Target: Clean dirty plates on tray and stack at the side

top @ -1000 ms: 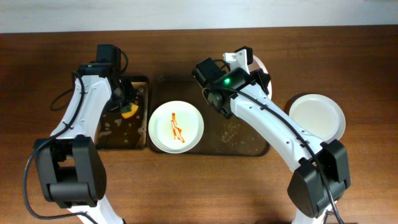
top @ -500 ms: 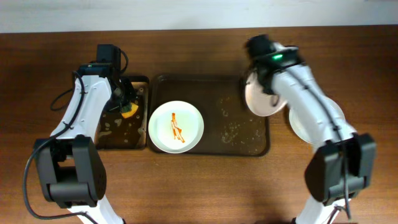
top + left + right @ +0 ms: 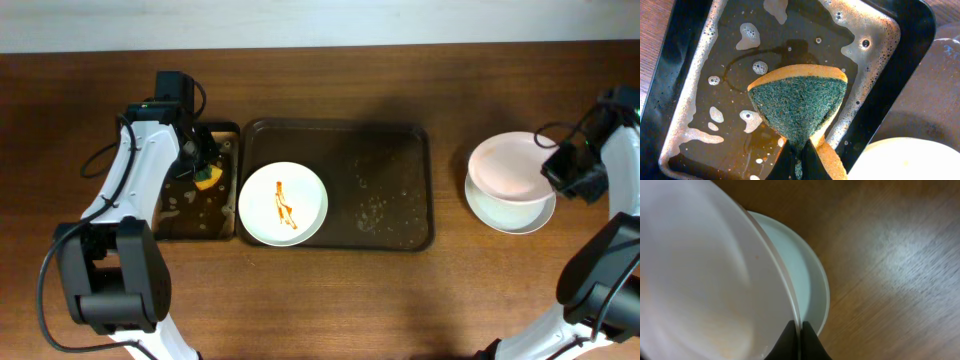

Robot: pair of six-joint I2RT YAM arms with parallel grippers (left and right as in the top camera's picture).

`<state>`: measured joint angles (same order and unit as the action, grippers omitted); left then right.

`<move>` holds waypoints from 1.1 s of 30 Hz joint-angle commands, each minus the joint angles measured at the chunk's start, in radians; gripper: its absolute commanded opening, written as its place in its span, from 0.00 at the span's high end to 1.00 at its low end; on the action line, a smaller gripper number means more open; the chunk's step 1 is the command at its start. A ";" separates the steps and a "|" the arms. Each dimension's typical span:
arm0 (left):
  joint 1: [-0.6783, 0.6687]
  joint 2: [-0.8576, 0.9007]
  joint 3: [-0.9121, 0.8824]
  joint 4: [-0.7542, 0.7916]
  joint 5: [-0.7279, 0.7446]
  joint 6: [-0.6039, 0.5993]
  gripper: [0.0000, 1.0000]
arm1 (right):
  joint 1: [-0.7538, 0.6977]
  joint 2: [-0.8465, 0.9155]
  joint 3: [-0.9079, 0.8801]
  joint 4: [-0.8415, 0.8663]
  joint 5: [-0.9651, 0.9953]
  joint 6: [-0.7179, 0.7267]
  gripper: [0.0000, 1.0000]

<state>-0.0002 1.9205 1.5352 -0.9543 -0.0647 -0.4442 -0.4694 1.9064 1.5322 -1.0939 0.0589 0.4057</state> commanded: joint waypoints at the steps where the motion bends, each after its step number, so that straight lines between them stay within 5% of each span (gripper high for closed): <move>1: 0.003 -0.025 0.005 0.002 -0.014 0.013 1.00 | -0.041 -0.032 -0.064 0.028 -0.045 -0.013 0.96; 6: 0.003 -0.025 0.005 0.002 -0.014 0.013 1.00 | -0.047 -0.032 -0.072 0.009 -0.071 -0.061 0.95; 7: 0.003 -0.025 0.005 0.001 -0.014 0.013 1.00 | -0.047 -0.032 -0.072 -0.003 -0.071 -0.061 0.85; 8: 0.003 -0.025 0.005 0.000 -0.014 0.013 1.00 | -0.047 -0.032 -0.072 -0.016 -0.072 -0.061 0.63; 9: 0.003 -0.025 0.005 -0.001 -0.014 0.013 1.00 | -0.047 -0.032 -0.072 -0.029 -0.086 -0.062 0.61; 19: 0.003 -0.025 0.005 -0.001 -0.011 0.013 1.00 | 0.148 -0.050 -0.060 0.001 -0.578 -0.413 0.53; 26: -0.016 -0.025 0.005 0.002 0.097 0.113 1.00 | 0.503 -0.036 -0.061 0.164 -0.578 -0.412 0.53; 33: -0.125 -0.024 0.002 -0.007 0.133 0.159 1.00 | 0.767 0.054 -0.061 0.277 -0.492 -0.212 0.54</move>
<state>-0.0666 1.9205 1.5352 -0.9562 0.0334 -0.3248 0.2344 1.9072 1.4677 -0.8387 -0.4648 0.0910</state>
